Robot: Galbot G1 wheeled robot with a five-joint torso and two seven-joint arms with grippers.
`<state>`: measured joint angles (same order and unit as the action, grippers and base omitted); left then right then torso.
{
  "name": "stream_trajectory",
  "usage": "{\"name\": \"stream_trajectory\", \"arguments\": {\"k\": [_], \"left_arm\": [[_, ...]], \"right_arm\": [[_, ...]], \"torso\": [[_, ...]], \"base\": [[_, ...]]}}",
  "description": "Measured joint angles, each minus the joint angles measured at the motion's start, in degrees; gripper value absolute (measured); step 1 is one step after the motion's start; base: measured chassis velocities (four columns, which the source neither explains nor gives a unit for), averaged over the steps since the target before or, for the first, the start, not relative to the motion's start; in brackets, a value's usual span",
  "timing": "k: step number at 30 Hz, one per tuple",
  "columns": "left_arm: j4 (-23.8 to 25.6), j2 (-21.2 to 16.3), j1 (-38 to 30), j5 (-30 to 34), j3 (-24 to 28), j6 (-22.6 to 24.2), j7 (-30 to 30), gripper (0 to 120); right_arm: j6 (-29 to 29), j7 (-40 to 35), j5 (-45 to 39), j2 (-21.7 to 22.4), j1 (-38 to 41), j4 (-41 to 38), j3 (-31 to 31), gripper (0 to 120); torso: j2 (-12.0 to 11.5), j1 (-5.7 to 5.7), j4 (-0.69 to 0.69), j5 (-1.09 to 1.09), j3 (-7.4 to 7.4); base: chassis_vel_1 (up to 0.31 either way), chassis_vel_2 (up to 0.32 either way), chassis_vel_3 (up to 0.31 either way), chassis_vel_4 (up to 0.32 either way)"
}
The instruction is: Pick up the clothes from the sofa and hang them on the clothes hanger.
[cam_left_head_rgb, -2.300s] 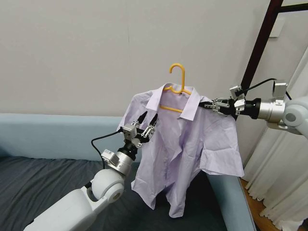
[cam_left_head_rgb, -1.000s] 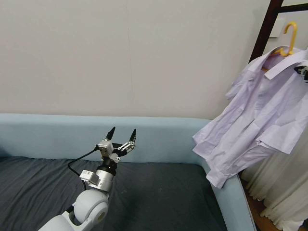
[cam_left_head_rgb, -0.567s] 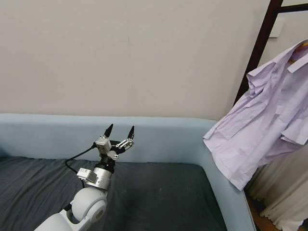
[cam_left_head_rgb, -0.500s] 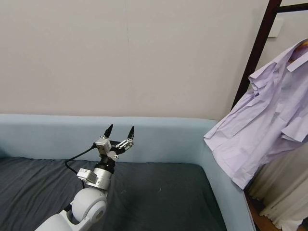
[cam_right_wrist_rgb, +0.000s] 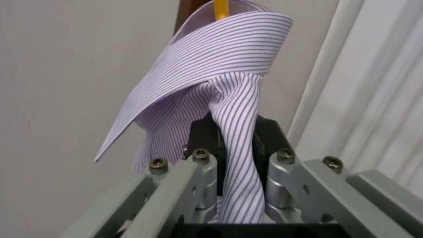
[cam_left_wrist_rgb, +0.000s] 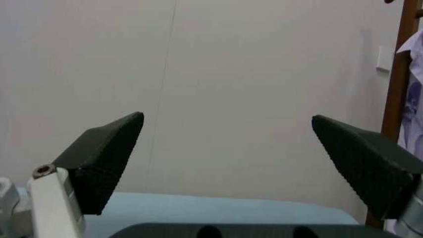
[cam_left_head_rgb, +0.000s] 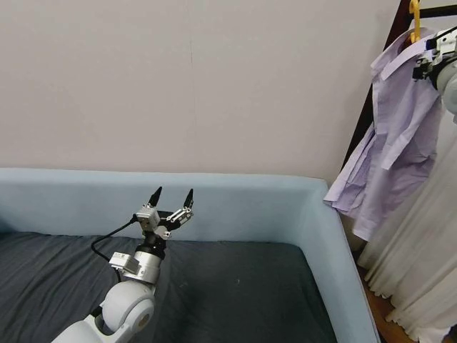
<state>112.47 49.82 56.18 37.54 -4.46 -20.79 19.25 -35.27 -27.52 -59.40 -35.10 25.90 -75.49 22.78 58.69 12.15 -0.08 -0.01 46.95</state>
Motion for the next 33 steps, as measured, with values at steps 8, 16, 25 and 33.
{"name": "stream_trajectory", "arguments": {"k": [8, 16, 25, 33], "left_arm": [[-0.8, 1.0, -1.7, 0.0, 1.3, 0.0, 0.0, 100], [-1.3, 0.9, -2.2, 0.1, 1.5, 0.1, -0.1, 100], [-0.9, 0.7, -1.4, 0.1, 1.0, -0.3, -0.1, 100], [-0.2, 0.5, -1.1, 0.0, 0.9, -0.4, -0.1, 100]], "right_arm": [[0.8, -0.1, -1.8, -1.2, 2.2, 3.7, 0.7, 8], [1.0, -0.7, -4.3, -3.3, 3.7, 7.0, 0.9, 8], [0.8, -4.1, -10.5, -4.4, 4.8, 9.3, 1.0, 8], [0.5, -4.9, -13.6, -5.0, 5.5, 11.4, 1.1, 8]], "torso": [[0.0, 0.00, -0.02, 0.01, -0.01], [0.0, 0.00, 0.00, 0.00, -0.01], [0.0, 0.00, 0.01, 0.00, -0.01], [0.0, 0.00, 0.01, 0.00, -0.01]], "base": [[0.000, 0.000, 0.000, 0.000], [0.000, 0.000, 0.000, 0.000], [0.000, 0.000, 0.000, 0.000], [0.000, 0.000, 0.000, 0.000]]}}
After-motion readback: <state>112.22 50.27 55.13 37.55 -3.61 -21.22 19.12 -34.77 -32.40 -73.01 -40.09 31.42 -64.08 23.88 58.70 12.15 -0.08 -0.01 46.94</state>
